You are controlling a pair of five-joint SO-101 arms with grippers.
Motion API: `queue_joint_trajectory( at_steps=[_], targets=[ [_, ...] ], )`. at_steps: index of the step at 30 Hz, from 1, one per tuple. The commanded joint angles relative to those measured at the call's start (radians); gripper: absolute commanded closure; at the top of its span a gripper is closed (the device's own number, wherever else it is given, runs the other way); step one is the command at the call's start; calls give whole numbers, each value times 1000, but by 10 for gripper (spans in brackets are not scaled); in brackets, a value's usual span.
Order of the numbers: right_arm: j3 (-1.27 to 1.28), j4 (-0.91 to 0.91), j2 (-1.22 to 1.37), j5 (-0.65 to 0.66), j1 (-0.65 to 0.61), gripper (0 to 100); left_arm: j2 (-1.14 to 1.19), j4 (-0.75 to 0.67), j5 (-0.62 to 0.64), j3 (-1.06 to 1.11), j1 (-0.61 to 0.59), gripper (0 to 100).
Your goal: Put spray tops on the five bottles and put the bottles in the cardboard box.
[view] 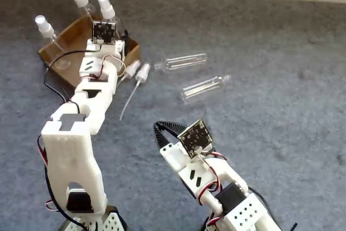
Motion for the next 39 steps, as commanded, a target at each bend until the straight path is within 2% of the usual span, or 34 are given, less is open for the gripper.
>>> queue_joint_trajectory(
  at_steps=[1, 13, 21, 31, 39],
  targets=[
    [170, 5, 1, 9, 16, 987, 19, -77, 11, -50, -1, 912],
    [170, 5, 1, 9, 16, 987, 36, -71, 11, -42, -2, 904],
    [170, 5, 1, 9, 16, 987, 33, -69, 11, 5, -1, 725],
    [170, 5, 1, 9, 16, 987, 31, -69, 11, 18, -4, 720],
    [170, 35, -2, 9, 16, 987, -24, 55, 11, 19, -5, 719]
  ],
)
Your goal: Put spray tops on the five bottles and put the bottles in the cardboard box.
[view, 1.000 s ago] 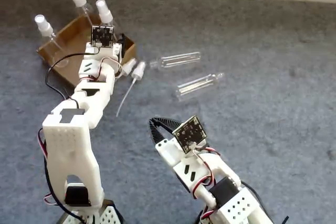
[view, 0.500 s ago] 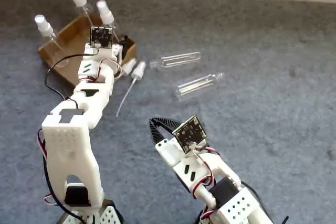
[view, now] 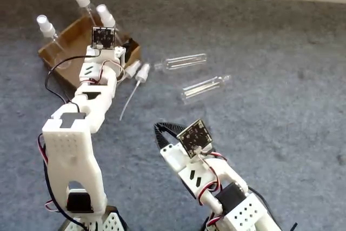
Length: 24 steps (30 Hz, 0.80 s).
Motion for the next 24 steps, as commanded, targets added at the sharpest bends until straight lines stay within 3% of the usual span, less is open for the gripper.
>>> queue_joint_trajectory(
  at_steps=[1, 13, 24],
  targets=[
    [170, 10, -2, 9, 16, 987, -99, 84, 6, 5, -2, 719],
    [170, 13, -1, 9, 18, 987, -335, 482, 5, 15, -2, 719],
    [170, 8, -7, 3, 113, 987, -576, 893, 2, 15, -2, 722]
  ],
)
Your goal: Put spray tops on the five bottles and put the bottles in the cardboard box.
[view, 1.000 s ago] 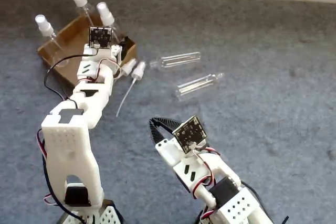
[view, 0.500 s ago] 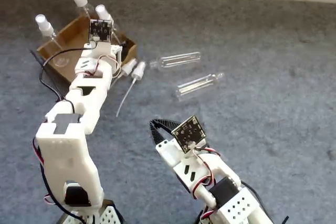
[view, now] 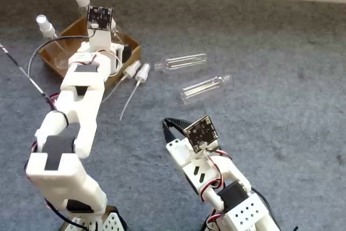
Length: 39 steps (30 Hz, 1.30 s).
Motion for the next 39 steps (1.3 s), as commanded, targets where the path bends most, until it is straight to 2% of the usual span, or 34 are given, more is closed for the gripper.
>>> queue_joint_trajectory(
  at_steps=[1, 17, 22, 25, 28, 31, 35, 39],
  targets=[
    [170, 2, -7, 3, 44, 987, -157, 173, 6, -2, -2, 722],
    [168, 1, -8, 3, 125, 987, -460, 753, 3, -2, 21, 723],
    [157, 1, -8, 8, 125, 987, -475, 838, -130, -2, 81, 723],
    [142, 5, -8, 8, 166, 987, -475, 842, -146, -2, 113, 750],
    [143, 2, -8, 3, 302, 987, -473, 839, -153, -4, 147, 841],
    [143, 1, -8, 2, 412, 987, -472, 767, -153, -2, 185, 919],
    [143, 5, -8, 2, 469, 987, -429, 675, -153, -5, 213, 986],
    [143, 8, -7, 2, 476, 987, -286, 615, -153, -16, 213, 995]
  ],
)
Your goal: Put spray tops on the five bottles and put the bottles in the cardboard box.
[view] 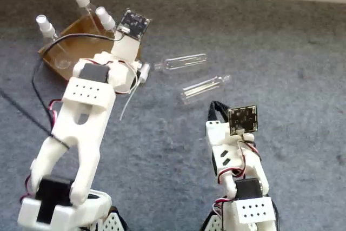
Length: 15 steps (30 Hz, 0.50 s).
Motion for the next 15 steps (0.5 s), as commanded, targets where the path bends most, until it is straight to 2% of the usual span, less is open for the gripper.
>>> queue_joint_trajectory(
  at_steps=[1, 8, 15],
  targets=[
    [143, 8, -5, 2, 27, 987, 128, -104, -11, -18, 15, 995],
    [143, 68, -7, 2, 25, 987, 302, -319, -71, -31, 21, 995],
    [143, 68, -7, 2, 24, 987, 430, -328, -75, -170, -1, 993]
  ],
)
